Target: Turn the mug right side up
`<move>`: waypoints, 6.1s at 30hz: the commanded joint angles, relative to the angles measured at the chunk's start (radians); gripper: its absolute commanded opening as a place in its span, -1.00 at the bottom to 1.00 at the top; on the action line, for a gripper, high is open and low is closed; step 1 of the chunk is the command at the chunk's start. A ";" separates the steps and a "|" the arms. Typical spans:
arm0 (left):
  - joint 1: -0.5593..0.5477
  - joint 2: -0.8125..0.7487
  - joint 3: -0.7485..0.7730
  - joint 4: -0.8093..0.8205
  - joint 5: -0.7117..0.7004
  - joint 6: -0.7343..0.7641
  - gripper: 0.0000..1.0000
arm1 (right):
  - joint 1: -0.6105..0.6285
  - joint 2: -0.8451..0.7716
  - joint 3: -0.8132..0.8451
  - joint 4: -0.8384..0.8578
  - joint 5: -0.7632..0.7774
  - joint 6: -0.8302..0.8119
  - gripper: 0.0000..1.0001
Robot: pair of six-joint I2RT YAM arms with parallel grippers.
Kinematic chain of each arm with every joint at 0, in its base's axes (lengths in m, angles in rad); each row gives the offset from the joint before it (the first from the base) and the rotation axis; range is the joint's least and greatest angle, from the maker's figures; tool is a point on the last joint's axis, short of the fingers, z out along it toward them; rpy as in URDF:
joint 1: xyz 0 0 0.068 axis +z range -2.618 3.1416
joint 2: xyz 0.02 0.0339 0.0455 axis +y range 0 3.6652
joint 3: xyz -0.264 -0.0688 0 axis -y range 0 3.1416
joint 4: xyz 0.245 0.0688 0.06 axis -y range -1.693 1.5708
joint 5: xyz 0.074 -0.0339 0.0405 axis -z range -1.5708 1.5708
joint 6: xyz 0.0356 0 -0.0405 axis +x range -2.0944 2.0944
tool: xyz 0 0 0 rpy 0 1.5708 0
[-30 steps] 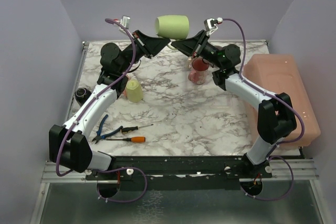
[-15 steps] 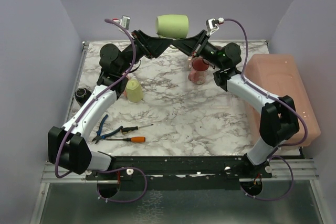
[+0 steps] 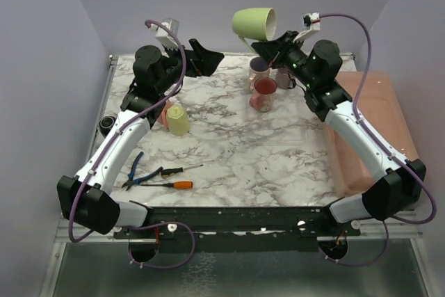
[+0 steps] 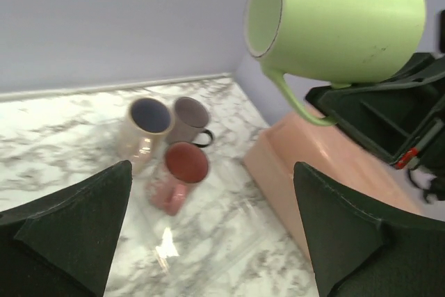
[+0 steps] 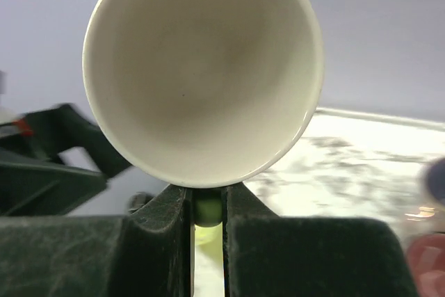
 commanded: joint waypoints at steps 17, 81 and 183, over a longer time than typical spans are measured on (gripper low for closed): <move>-0.003 0.018 0.083 -0.259 -0.231 0.242 0.98 | -0.129 -0.002 0.052 -0.642 0.615 -0.532 -0.99; -0.003 0.030 -0.029 -0.468 -0.474 0.221 0.88 | -0.214 0.196 -0.068 -0.380 0.365 -0.687 0.27; 0.021 0.381 0.582 -0.272 0.336 -0.052 -1.00 | -0.079 0.131 -0.164 0.351 -0.437 0.284 0.80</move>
